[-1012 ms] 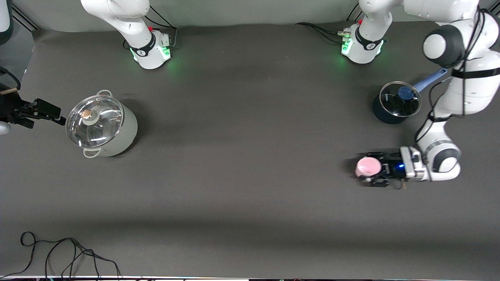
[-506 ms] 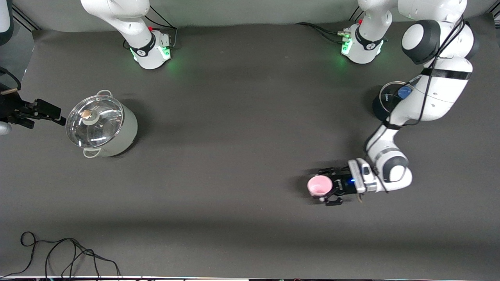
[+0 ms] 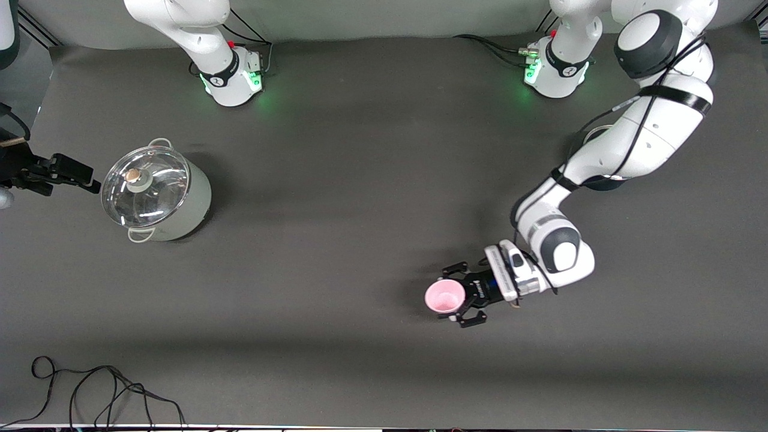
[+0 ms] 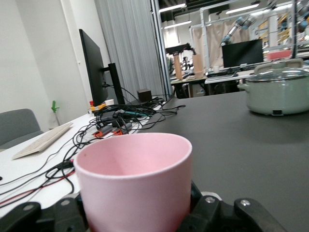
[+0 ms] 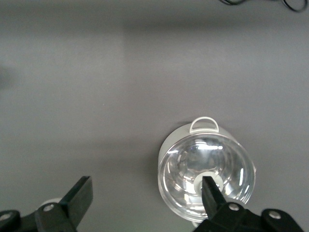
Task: Transfer pink cup from left to right arm
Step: 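Lift the pink cup with the left gripper and carry it toward the table middle, then hold the cup with the left gripper while the right gripper reaches it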
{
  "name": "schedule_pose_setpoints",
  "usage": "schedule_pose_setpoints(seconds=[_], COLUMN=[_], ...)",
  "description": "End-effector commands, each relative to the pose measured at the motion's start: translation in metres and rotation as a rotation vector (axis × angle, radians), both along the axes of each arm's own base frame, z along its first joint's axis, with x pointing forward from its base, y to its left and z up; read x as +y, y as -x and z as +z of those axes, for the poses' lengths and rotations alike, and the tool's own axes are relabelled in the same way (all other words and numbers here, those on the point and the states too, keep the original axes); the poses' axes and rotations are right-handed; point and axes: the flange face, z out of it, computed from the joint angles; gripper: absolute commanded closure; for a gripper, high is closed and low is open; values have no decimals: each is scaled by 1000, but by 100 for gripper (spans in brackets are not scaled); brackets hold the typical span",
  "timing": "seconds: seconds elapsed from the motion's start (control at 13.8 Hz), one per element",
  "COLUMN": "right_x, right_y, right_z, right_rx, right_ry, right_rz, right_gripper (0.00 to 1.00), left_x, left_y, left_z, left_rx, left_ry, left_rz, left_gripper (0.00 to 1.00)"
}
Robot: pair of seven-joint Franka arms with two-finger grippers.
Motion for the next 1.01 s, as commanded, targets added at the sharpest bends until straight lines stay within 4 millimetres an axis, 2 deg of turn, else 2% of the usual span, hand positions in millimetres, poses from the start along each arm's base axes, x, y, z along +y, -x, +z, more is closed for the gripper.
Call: schedule_pose_setpoints(seconds=[0.0, 0.22, 0.51, 0.72, 0.94], right_x=[4, 10, 21, 58, 101], right_y=[4, 3, 0, -7, -27], right_z=[5, 5, 1, -4, -2], right_rx=[5, 17, 29, 38, 25], right_ry=[0, -14, -17, -14, -15], right_rz=[-174, -423, -443, -455, -461], right_gripper=[0, 0, 0, 0, 0], left_x=[-34, -85, -131, -161, -200], left_y=[5, 29, 60, 79, 101], left_z=[48, 101, 159, 190, 230], left_rx=[45, 105, 152, 182, 183], left_ry=[7, -30, -70, -75, -59], left_rz=[69, 125, 199, 239, 284], left_gripper=[100, 100, 100, 100, 100])
